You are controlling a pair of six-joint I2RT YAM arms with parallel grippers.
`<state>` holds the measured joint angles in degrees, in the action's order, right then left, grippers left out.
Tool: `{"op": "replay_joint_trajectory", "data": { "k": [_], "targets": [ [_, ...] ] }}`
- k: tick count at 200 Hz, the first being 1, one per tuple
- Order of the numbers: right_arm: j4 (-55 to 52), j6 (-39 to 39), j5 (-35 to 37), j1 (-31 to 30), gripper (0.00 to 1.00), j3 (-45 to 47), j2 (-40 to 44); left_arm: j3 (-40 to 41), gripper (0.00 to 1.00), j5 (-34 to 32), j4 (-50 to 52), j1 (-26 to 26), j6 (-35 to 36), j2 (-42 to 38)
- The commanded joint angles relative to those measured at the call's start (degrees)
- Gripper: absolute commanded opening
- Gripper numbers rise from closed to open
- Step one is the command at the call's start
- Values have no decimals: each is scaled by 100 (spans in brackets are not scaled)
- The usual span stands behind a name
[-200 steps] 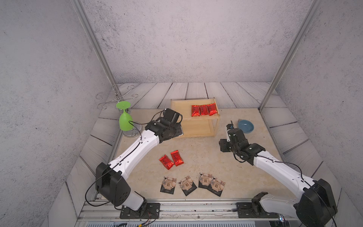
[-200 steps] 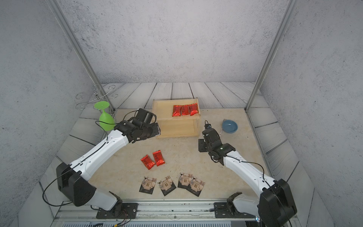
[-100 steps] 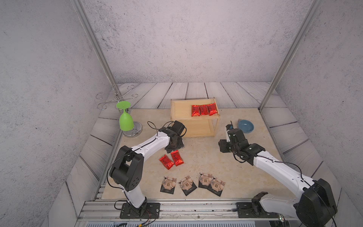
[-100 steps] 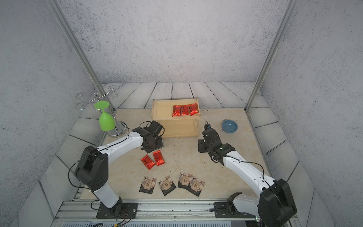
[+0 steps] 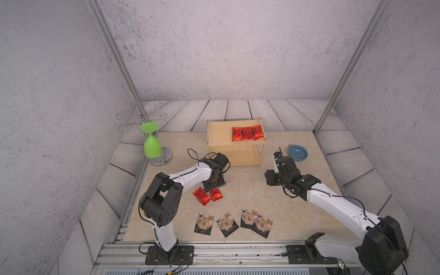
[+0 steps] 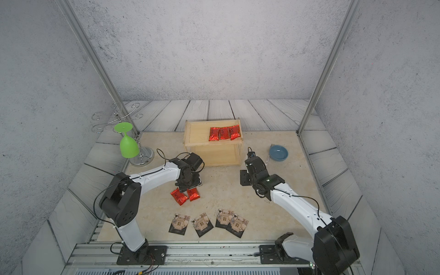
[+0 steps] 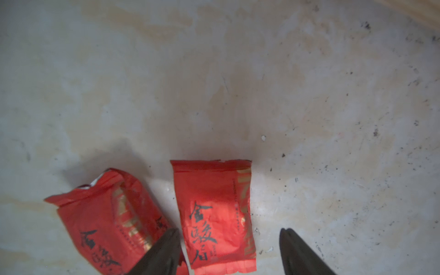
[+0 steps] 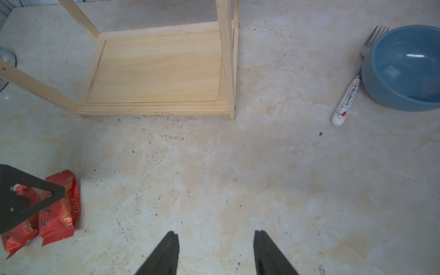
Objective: Place the tea bags on the shelf by color
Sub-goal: Pick up the tea bag from the center of the board.
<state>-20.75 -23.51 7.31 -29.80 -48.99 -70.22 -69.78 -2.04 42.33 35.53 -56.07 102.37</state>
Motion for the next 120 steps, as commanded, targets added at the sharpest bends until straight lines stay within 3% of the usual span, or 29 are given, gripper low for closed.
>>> {"op": "replay_joint_trajectory", "data": {
  "k": [1, 120],
  "targets": [
    [-25, 30, -79, 22, 56, 52, -60, 24, 75, -156, 233, 24, -148, 9],
    [-61, 38, -40, 21, 56, 29, -66, 73, 73, 68, -1, 24, -63, 502]
  ]
}}
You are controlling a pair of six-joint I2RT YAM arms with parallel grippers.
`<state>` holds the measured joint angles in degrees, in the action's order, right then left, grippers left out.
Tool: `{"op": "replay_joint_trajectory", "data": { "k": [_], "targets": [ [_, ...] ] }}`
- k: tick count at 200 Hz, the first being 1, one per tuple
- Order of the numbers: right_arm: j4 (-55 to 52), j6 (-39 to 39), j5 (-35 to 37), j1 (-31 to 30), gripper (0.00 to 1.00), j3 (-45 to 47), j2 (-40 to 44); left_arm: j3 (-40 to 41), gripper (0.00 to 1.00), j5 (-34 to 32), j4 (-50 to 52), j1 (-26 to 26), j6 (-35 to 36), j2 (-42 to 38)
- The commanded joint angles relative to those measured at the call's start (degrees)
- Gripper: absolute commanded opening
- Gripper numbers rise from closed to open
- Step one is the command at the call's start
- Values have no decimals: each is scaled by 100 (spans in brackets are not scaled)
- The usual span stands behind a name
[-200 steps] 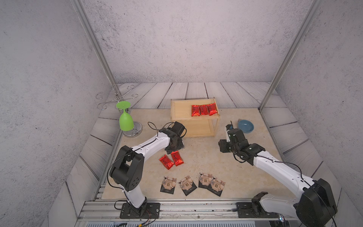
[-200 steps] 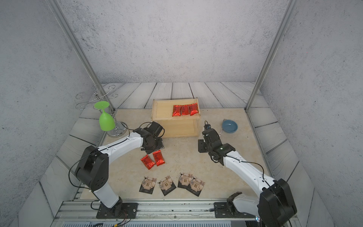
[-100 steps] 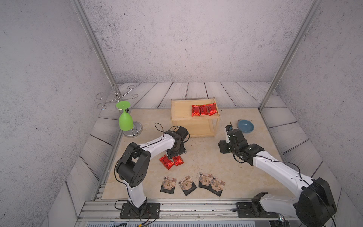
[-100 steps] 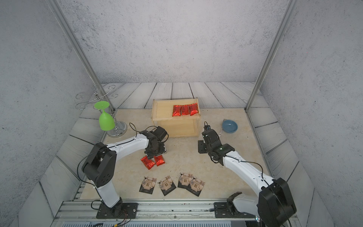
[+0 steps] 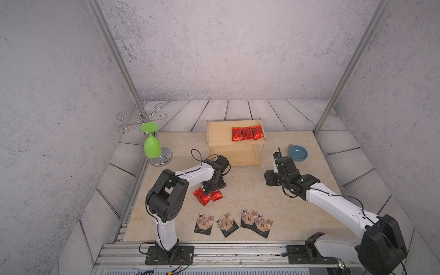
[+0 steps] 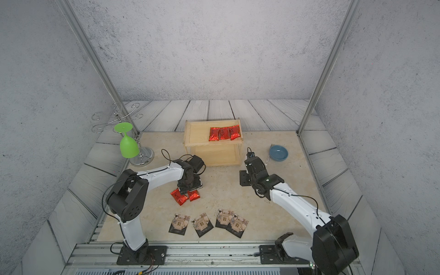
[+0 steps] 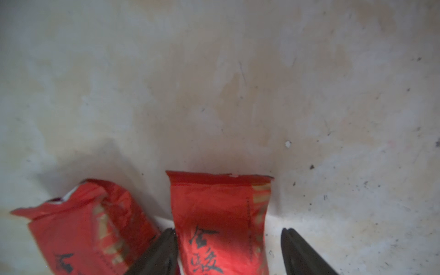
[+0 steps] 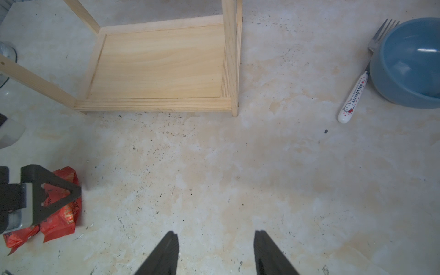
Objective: Place the tea bags on the shelf by color
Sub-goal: Pick up the tea bag from the center of the board.
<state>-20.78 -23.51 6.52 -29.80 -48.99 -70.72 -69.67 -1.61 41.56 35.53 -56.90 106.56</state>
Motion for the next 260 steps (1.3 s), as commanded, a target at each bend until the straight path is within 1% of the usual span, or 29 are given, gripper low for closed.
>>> {"op": "replay_joint_trajectory", "data": {
  "k": [1, 107, 114, 153, 179, 204, 232, 260],
  "targets": [
    [-58, 39, 36, 20, 56, 30, -14, 69, 73, 27, 73, 24, 21, 83],
    [-15, 32, 68, 25, 56, 72, -39, 226, 62, 284, -172, 42, 80, 271],
    [-14, 39, 70, 18, 56, 74, -39, 218, 61, 292, -174, 42, 98, 253],
    [3, 48, 112, 19, 56, 56, -39, 189, 49, 286, -205, 74, 296, 65],
    [3, 61, 130, 22, 56, 42, -13, 166, 46, 300, -202, 84, 378, 0],
    [-14, 74, 178, 18, 56, 46, 40, 82, 45, 245, -52, 112, 494, -115],
    [-30, 69, 287, 26, 56, 48, 132, -159, 46, 39, 303, 120, 883, -534],
    [-49, 79, 382, 25, 56, 52, 228, -468, 46, -83, 515, 118, 1564, -1173]
  ]
}}
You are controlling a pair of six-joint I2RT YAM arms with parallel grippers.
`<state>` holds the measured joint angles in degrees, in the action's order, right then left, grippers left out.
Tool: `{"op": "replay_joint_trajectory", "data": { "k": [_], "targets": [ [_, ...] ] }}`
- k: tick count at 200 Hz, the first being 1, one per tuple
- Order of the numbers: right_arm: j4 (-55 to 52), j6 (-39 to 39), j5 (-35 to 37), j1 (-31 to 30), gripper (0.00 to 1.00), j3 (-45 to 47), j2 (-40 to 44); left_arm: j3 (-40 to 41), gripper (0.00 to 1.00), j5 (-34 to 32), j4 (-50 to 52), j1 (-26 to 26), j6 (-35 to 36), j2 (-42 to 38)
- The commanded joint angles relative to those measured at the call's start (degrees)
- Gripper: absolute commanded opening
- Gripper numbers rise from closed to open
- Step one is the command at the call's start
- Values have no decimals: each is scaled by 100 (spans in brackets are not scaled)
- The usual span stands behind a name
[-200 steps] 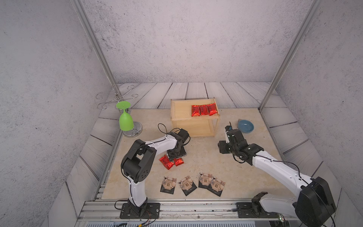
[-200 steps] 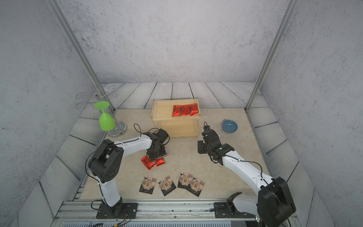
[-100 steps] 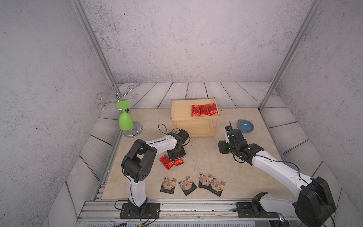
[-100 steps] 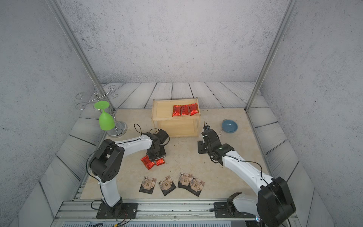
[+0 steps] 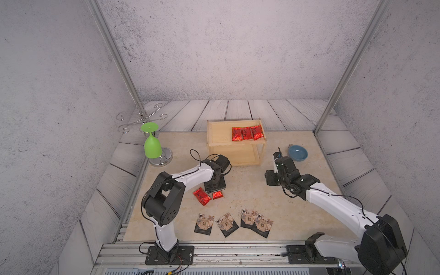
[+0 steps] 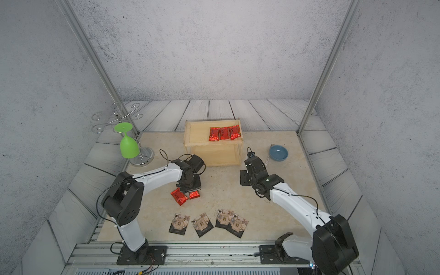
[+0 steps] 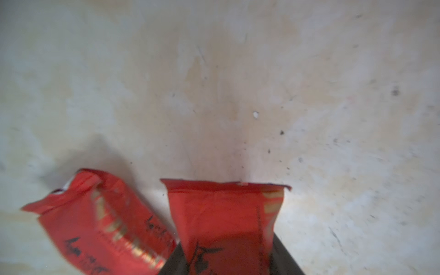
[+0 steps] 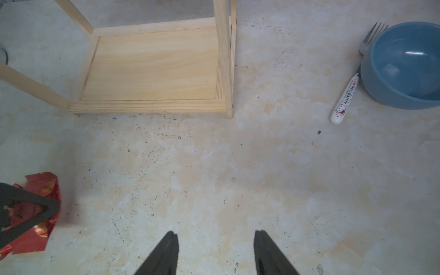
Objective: Place the tea bags on the shelf by color
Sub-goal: Pick up the tea bag from the center of the board, then place the tea bag on the shelf.
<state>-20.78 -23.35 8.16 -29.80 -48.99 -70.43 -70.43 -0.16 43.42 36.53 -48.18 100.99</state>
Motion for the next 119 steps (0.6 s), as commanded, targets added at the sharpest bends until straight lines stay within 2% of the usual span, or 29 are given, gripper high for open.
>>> {"op": "replay_joint_trajectory", "data": {
  "k": [1, 33, 53, 119],
  "targets": [
    [-49, 61, 219, 22, 56, 50, 207, -405, 46, -233, 332, 19, 716, -637],
    [2, 51, 273, 19, 56, 91, 284, -958, 43, -532, 500, 0, 1262, -1096],
    [-4, 49, 243, 22, 56, 80, 308, -1618, 44, -537, 637, -77, 1533, -1102],
    [4, 7, 124, 25, 56, 92, 369, -4251, 45, -448, 1042, -431, 2318, 285]
  ]
}}
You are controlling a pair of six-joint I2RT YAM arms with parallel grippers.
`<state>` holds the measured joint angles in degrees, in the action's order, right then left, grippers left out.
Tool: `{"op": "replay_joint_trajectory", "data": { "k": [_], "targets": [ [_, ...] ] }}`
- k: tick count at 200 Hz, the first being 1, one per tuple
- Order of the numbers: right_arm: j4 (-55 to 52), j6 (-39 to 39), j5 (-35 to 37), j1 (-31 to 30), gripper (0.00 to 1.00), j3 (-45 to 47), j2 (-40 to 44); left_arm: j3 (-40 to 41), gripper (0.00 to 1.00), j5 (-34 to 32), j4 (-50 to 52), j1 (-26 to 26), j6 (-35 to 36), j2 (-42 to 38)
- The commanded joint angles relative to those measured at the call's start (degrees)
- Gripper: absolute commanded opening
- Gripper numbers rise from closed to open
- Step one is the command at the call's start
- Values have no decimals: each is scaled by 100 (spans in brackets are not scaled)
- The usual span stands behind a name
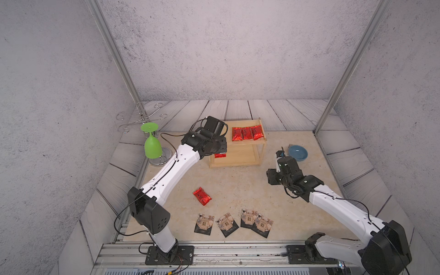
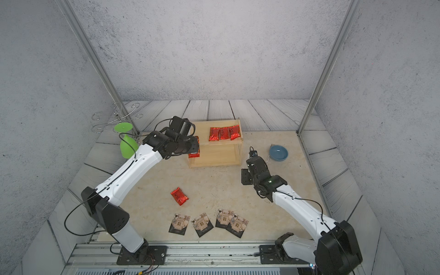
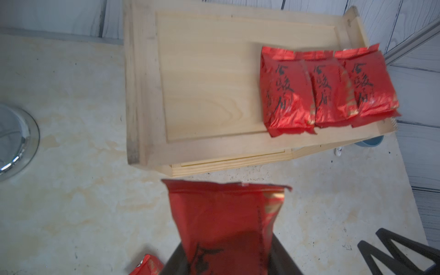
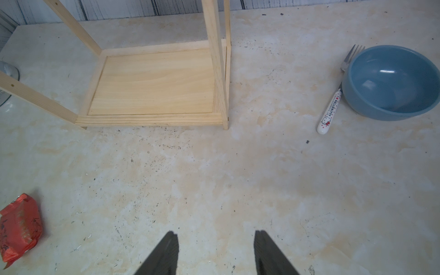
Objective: Place the tea bags on the shelf by color
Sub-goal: Place the tea bag on the shelf.
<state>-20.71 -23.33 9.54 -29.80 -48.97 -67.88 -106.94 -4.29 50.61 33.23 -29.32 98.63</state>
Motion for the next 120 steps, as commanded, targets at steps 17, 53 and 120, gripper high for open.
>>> {"op": "replay_joint_trajectory", "data": {
  "k": [17, 53, 120],
  "targets": [
    [-5, -20, -68, 19, 56, 99, 134, -1019, 45, -101, 314, -157, 524, 885],
    [5, -46, -127, 24, 56, 151, 161, -1657, 45, 20, 230, -280, 548, 1495],
    [101, -90, -176, 27, 56, 243, 161, -2451, 46, 128, 261, -448, 490, 2201]
  ]
}}
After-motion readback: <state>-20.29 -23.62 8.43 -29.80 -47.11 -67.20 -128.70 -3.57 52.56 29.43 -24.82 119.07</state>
